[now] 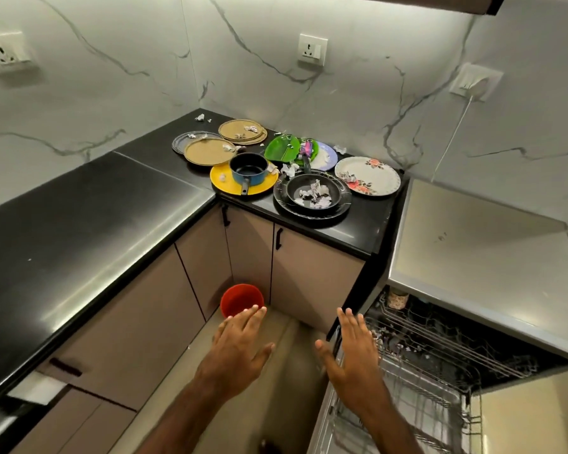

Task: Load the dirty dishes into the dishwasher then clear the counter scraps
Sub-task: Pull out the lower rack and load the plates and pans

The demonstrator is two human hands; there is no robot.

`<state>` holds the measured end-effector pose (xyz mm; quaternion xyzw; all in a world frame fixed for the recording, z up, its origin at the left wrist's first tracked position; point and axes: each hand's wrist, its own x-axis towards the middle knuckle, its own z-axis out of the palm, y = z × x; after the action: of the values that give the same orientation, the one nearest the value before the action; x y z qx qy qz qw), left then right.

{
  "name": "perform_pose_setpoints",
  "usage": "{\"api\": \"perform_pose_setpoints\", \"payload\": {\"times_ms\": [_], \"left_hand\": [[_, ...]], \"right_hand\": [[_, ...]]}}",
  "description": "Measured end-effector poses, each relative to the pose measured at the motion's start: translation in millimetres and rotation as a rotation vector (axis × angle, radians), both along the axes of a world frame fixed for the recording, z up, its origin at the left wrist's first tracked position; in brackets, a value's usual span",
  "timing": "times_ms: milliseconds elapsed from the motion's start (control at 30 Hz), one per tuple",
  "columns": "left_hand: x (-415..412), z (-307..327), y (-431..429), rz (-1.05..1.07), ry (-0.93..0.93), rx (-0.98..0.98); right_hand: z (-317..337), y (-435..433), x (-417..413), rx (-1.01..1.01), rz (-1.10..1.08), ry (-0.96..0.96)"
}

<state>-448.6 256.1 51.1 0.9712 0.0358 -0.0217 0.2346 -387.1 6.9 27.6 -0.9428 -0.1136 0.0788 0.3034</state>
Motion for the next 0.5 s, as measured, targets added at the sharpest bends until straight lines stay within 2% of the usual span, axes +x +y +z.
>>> {"api": "perform_pose_setpoints", "payload": {"times_ms": [267,500], "left_hand": [[68,-1,24,-0.068,0.126,-0.138],[164,2,52,-0.110,0.175,-0.158]], "right_hand": [[-6,37,64,0.136,-0.073,0.029],[-2,57,149,0.191,-0.095,0.024]]}}
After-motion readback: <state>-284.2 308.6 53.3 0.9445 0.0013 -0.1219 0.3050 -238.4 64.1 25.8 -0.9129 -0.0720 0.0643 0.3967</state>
